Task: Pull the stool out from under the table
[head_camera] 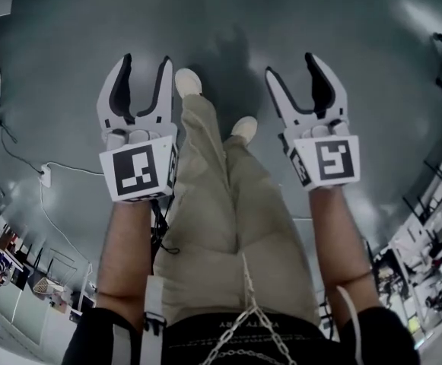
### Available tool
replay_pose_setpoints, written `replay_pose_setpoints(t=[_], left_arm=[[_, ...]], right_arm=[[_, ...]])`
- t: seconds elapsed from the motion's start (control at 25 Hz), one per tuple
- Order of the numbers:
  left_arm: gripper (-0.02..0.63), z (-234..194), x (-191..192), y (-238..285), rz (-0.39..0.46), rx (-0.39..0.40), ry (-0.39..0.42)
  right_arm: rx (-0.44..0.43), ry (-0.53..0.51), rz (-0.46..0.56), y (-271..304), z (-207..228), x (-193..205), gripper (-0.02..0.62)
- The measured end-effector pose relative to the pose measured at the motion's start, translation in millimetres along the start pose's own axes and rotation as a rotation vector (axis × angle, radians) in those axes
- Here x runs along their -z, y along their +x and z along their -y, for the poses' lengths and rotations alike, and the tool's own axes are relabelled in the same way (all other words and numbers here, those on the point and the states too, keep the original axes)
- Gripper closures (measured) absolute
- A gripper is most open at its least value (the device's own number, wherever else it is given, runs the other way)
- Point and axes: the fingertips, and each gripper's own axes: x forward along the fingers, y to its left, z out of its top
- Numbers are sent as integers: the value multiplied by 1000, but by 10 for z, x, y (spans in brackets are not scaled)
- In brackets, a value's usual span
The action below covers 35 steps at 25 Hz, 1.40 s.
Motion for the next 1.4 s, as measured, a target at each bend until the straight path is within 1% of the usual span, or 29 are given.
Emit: replay_pose_setpoints(t=[0.12,0.2,0.28,0.36,0.6,0.76,1.04,1.2,1.4], left_arm=[[391,-96,-102,245,8,12,14],[391,-143,-208,419,20,17,6],[391,-180,-329,580,37,25,-2],[391,-236,-428,714,52,38,12],[391,-539,-567,1057,42,76,59],[391,-699,-704,1253,42,109,49],[391,-986,-1025,1550,73,133,72],[391,-1056,-1063,1694,73,142,95],[391,-1000,-1057,1886,46,141,87]], right_arm=[[7,-4,11,231,76,-144,333],[16,2,5,381,162,-197,333],[30,20,2,517,250,-240,333],[47,42,4,639,307,-296,331],[73,66,11,1040,292,-526,331],[88,74,23,1277,274,-708,331],[123,70,46,1585,337,-1116,331],[130,64,59,1663,377,-1256,331],[130,76,63,1833,611,-1253,330]])
